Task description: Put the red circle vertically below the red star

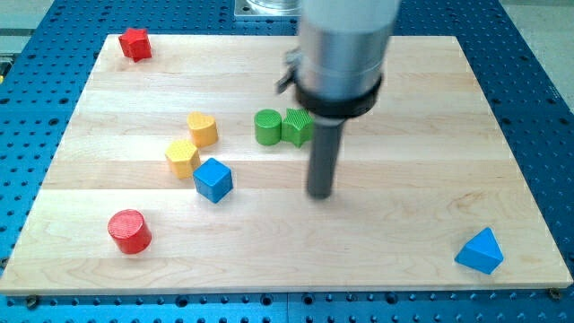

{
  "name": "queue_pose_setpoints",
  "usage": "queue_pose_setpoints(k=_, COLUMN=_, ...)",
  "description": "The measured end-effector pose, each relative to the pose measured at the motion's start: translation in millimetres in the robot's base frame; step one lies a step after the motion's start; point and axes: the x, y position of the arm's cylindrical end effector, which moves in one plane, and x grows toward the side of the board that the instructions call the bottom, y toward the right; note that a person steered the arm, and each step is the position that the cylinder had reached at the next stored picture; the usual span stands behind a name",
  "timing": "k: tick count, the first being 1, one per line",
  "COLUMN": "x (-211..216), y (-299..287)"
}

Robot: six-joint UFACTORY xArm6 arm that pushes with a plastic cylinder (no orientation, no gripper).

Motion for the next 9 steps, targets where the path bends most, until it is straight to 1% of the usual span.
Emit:
queue_pose_setpoints(k=1, x=56.9, y=-58.5)
queue_pose_setpoints(k=2, x=92.7, y=-105.2)
queue_pose_setpoints(k=3, x=92.5, y=-154.6)
queue_pose_setpoints(k=4, x=77.9, y=-178.5)
queue_pose_setpoints(k=5, x=23.4, y=-183.1)
queue_pose_setpoints(k=6, x=14.9, y=-185.7)
queue_pose_setpoints(k=9, x=13.6, y=-221.6)
